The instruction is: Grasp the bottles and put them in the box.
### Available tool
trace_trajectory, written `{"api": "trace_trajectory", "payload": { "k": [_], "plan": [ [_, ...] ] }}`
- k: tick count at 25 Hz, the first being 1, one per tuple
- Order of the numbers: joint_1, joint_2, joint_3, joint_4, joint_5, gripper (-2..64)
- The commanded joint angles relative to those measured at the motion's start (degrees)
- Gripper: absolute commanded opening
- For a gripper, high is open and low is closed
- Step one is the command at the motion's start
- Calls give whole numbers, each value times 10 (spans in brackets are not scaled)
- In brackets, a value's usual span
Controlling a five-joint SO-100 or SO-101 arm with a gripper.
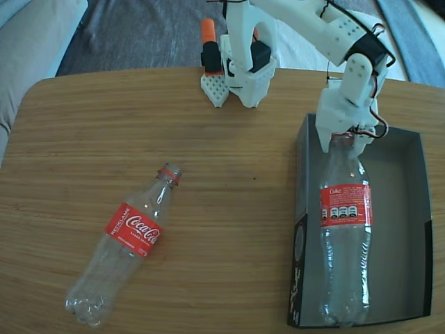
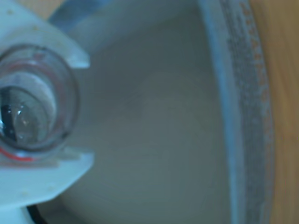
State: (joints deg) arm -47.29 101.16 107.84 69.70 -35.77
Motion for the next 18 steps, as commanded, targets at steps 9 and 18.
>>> {"api": "trace_trajectory", "payload": {
  "k": [9,18],
  "plan": [
    [11,17,-16,-10,-5,-1],
    [11,42,-21,4,3,276]
  ]
}}
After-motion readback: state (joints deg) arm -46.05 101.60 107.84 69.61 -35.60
